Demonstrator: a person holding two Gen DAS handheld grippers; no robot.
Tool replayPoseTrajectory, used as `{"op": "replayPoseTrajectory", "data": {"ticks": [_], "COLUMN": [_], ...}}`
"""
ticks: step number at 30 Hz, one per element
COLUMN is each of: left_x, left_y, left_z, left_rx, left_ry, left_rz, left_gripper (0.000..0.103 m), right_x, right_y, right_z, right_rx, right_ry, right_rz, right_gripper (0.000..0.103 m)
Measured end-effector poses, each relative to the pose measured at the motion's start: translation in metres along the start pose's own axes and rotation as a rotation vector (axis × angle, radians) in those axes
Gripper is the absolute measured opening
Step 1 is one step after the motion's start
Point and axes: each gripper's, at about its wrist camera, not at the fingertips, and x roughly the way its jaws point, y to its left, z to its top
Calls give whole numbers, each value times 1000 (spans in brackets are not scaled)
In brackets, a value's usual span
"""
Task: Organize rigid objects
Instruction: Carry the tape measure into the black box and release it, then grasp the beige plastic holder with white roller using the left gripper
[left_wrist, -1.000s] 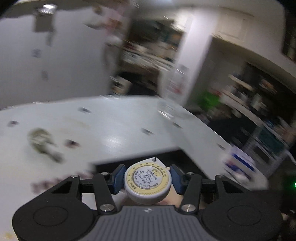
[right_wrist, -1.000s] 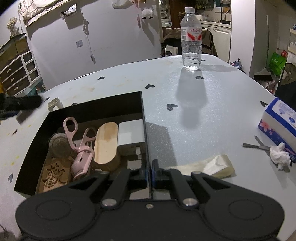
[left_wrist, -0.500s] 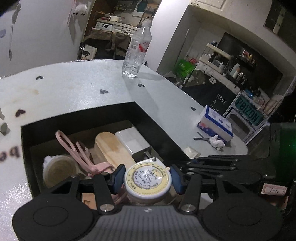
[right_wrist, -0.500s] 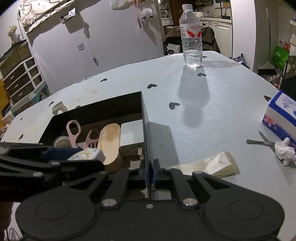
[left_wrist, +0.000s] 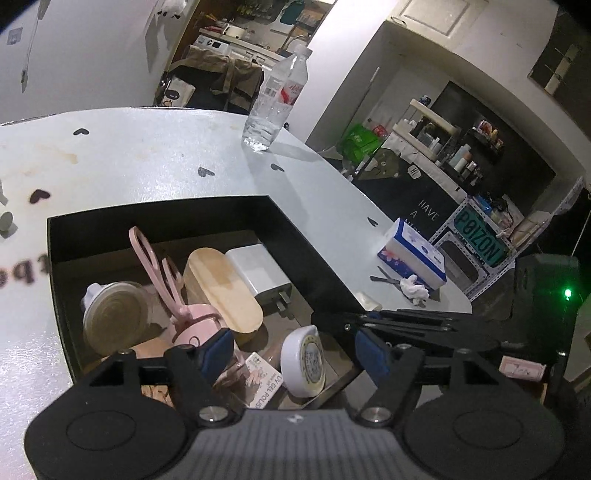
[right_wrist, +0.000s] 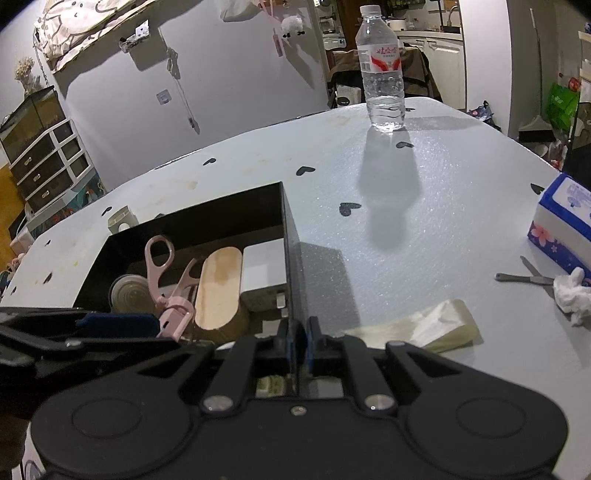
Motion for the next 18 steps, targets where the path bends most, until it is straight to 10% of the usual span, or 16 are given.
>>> {"op": "replayPoseTrajectory", "data": {"ticks": [18], "left_x": [-49], "left_y": [9], "left_z": [20], "left_rx": [46], "left_ry": [-166], "left_rz": [171], "left_gripper": [83], "right_x": [0], "right_y": [0], "right_z": [0], "right_rx": [-1], "right_ry": [0], "right_rz": [0], "right_gripper": [9]}}
